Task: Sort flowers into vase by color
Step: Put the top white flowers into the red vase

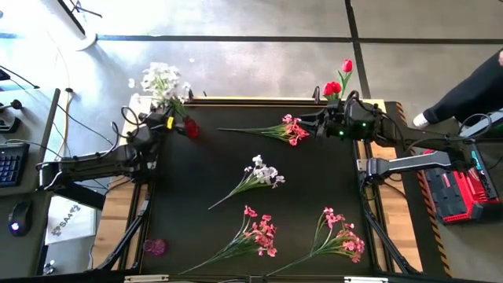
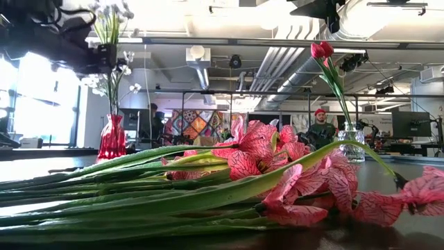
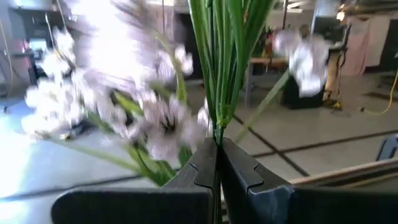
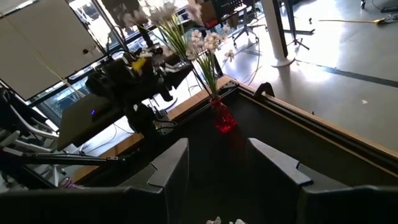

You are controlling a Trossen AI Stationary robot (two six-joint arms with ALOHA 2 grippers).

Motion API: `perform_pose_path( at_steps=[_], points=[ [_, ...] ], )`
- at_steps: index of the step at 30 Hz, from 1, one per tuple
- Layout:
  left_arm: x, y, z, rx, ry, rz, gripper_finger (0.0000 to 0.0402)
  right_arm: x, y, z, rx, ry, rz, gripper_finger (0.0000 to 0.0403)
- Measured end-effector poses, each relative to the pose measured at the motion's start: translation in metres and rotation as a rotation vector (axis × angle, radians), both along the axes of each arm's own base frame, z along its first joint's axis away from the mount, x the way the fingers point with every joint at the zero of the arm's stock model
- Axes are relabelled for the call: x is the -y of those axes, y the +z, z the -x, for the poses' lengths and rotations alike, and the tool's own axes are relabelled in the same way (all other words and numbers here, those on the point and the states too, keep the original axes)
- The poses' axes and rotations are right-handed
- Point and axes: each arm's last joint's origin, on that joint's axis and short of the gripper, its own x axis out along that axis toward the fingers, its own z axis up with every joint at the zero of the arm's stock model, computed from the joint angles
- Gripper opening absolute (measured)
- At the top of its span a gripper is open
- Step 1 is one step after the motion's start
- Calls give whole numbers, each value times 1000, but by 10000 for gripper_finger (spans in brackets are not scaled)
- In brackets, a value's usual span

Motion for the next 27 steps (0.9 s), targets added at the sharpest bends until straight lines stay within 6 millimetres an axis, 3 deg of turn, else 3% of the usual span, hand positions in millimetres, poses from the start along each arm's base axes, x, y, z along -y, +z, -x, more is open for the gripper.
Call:
perform_pose_path(
  at_steps=[7, 15, 21, 27],
  points=[
    [-3, -14, -3, 62, -11, 117, 23, 0, 2, 0, 18, 0, 11, 149],
    [-3, -23, -6, 132, -55, 216, 119, 0, 2, 0, 19, -3, 12, 149],
    [-4, -3, -8, 161, -57, 205, 195, 0, 2, 0, 20, -4, 8, 149],
    [-4, 18, -2, 66, 83, 209, 219, 0, -3, 1, -14, -22, -53, 149]
  ],
)
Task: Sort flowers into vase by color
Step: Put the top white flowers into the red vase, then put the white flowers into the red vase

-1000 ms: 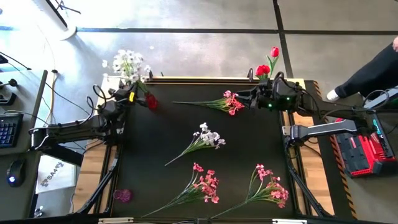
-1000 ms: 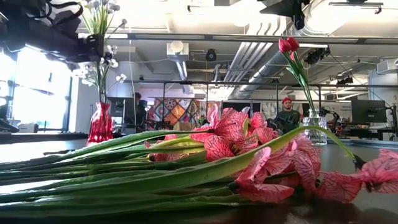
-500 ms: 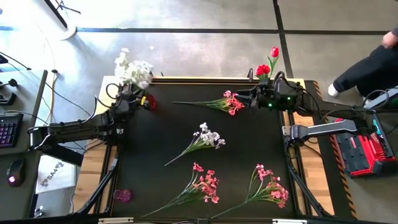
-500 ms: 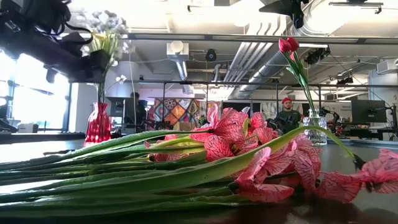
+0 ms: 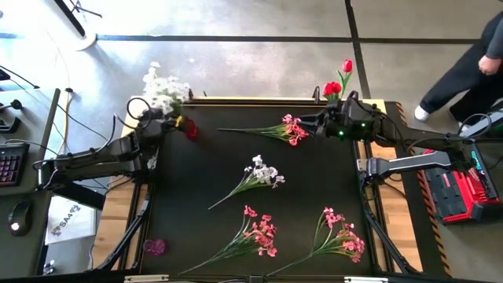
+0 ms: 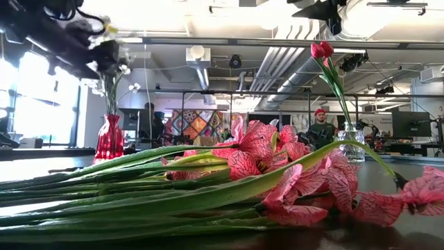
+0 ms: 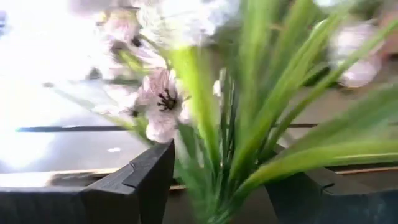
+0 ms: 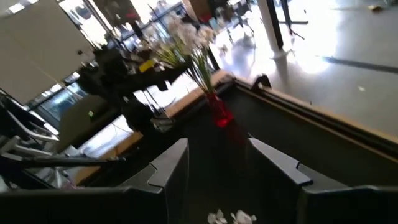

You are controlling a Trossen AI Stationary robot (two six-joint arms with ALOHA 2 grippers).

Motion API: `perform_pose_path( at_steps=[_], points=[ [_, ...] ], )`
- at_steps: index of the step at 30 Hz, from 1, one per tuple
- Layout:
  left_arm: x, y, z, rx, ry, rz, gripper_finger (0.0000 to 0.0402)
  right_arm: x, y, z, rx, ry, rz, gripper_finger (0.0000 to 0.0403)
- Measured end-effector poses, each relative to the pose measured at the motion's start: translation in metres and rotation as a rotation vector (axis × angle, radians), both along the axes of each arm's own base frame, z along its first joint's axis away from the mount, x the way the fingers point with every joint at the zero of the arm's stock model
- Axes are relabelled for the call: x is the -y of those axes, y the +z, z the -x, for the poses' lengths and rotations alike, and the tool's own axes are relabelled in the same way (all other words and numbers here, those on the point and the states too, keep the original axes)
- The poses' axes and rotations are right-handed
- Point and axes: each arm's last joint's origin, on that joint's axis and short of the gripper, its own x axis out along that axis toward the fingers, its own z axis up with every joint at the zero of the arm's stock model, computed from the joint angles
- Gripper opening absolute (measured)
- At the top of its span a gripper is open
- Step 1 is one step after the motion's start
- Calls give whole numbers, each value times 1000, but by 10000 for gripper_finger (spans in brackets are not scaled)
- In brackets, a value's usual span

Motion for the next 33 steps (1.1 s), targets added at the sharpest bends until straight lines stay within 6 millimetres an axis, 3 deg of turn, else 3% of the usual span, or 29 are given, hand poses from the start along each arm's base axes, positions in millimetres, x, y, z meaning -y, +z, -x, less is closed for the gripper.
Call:
perform_pose_path(
  at_steps=[6, 10, 13, 21, 33],
  points=[
    [2, -4, 6, 52, 43, 81, 220, 0, -7, 2, -61, -10, -38, 149],
    [4, 4, 6, 140, -22, 120, 220, 0, -8, 2, -59, -22, -78, 149],
    [6, 14, 7, 175, -80, 177, 220, -1, -14, 5, -94, -61, -203, 149],
    [16, 21, 17, 122, -217, 442, 220, -3, -56, 12, -455, -220, -520, 149],
    [32, 13, 13, 68, -640, 838, 218, -12, -100, -21, -808, -82, -580, 149]
  ],
)
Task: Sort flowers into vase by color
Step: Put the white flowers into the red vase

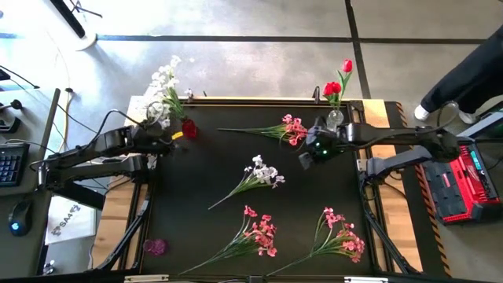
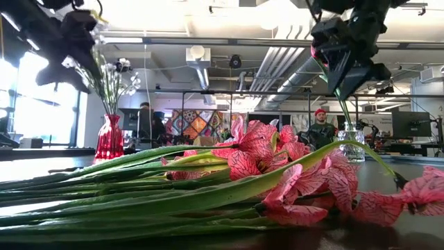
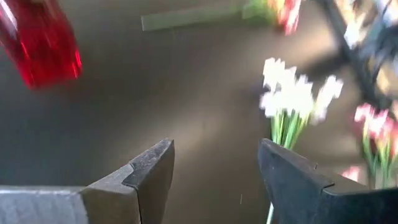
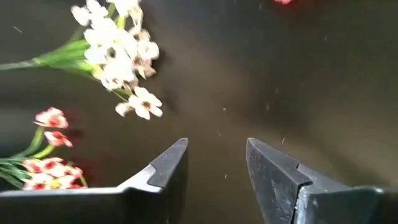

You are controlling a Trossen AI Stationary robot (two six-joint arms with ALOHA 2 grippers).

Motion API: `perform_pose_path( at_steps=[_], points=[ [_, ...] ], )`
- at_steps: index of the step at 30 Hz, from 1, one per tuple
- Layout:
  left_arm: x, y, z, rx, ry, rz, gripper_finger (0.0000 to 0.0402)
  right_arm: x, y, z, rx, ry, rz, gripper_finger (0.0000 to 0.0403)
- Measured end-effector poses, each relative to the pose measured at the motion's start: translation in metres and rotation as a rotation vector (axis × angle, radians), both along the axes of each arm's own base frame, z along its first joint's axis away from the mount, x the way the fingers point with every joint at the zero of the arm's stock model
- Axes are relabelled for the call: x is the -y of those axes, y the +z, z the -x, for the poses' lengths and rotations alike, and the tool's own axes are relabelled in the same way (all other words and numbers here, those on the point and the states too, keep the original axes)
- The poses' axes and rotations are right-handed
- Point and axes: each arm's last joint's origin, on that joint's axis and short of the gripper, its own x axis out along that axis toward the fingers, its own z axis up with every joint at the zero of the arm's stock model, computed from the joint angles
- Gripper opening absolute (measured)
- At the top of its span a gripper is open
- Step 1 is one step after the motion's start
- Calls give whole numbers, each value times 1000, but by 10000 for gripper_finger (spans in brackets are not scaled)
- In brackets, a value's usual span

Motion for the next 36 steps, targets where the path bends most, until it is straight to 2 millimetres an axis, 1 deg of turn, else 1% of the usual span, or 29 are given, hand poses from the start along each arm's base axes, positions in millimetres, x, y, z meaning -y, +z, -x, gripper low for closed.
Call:
perform_pose_path(
  at_steps=[5, 7, 9, 12, 17, 20, 22, 25, 27, 30, 36],
  points=[
    [9, -11, 4, -137, -103, 137, 218, -7, -14, -11, -66, 29, -20, 149],
    [12, -13, 4, -168, -133, 159, 218, -10, -18, -14, -83, 26, -32, 149],
    [14, -15, 2, -176, -165, 173, 218, -13, -21, -16, -98, 17, -45, 149],
    [18, -23, -8, -159, -210, 187, 218, -21, -23, -18, -108, -13, -65, 149],
    [33, -40, -40, -29, -330, 192, 217, -39, -22, -17, -107, -85, -97, 149],
    [45, -48, -60, 43, -393, 144, 210, -53, -22, -16, -111, -109, -119, 149],
    [52, -53, -72, 77, -432, 55, 202, -62, -22, -15, -110, -124, -116, 149],
    [61, -60, -92, 101, -518, -151, 188, -72, -22, -13, -106, -118, -92, 149],
    [65, -65, -105, 125, -541, -213, 183, -75, -22, -12, -104, -107, -79, 149],
    [67, -76, -123, 142, -531, -229, 183, -75, -22, -11, -112, -80, -60, 149],
    [71, -100, -161, 7, -536, -220, 196, -75, -23, -9, -144, 13, -28, 149]
  ],
)
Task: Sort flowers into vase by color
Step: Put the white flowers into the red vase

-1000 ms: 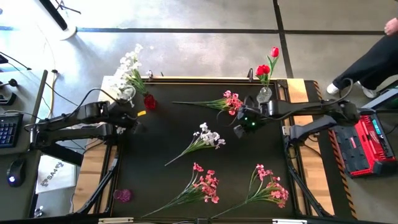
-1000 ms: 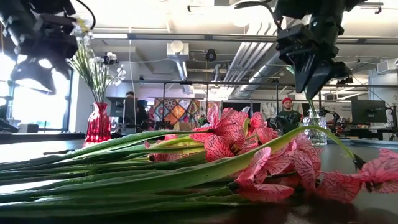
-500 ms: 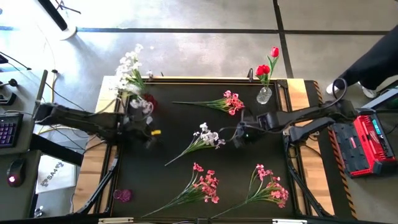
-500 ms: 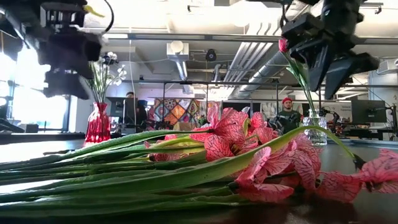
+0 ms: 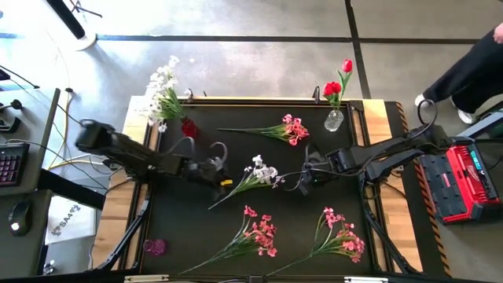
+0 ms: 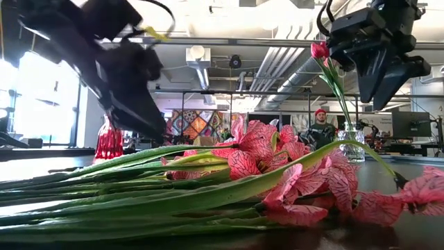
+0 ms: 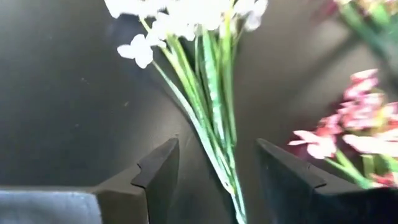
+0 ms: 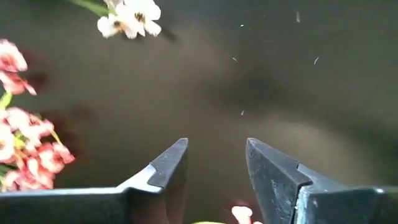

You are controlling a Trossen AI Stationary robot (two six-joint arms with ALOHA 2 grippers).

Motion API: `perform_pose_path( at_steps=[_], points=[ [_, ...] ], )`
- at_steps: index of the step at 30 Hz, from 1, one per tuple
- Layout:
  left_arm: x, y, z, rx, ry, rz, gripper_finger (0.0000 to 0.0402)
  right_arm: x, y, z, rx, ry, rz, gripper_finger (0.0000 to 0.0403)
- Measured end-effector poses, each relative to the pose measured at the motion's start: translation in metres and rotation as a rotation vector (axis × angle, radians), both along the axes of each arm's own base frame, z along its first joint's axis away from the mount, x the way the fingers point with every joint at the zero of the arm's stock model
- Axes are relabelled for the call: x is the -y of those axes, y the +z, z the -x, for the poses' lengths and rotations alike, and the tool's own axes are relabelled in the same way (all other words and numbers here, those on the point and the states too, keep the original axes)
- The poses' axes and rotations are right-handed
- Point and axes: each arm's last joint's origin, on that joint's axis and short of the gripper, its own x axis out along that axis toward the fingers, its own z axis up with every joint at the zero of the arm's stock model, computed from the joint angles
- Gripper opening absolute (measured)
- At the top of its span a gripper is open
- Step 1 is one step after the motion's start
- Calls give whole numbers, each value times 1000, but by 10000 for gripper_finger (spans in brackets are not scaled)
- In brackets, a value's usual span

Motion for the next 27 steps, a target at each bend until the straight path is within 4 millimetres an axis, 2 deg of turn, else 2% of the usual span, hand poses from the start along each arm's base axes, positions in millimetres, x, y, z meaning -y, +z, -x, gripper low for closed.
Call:
perform_pose_path(
  at_steps=[9, 13, 17, 24, 27],
  points=[
    [15, -30, -60, -121, -27, -40, 214, -13, -2, 10, -70, 161, 32, 149],
    [16, -37, -72, -226, 66, -25, 203, -16, -2, 15, -102, 184, 59, 149],
    [17, -36, -73, -260, 131, -42, 156, -22, -2, 17, -103, 209, 81, 149],
    [17, -23, -71, -216, 174, -57, 17, -31, -2, 21, -89, 222, 126, 149],
    [16, -15, -69, -183, 226, -25, 15, -34, -2, 22, -81, 217, 142, 149]
  ],
)
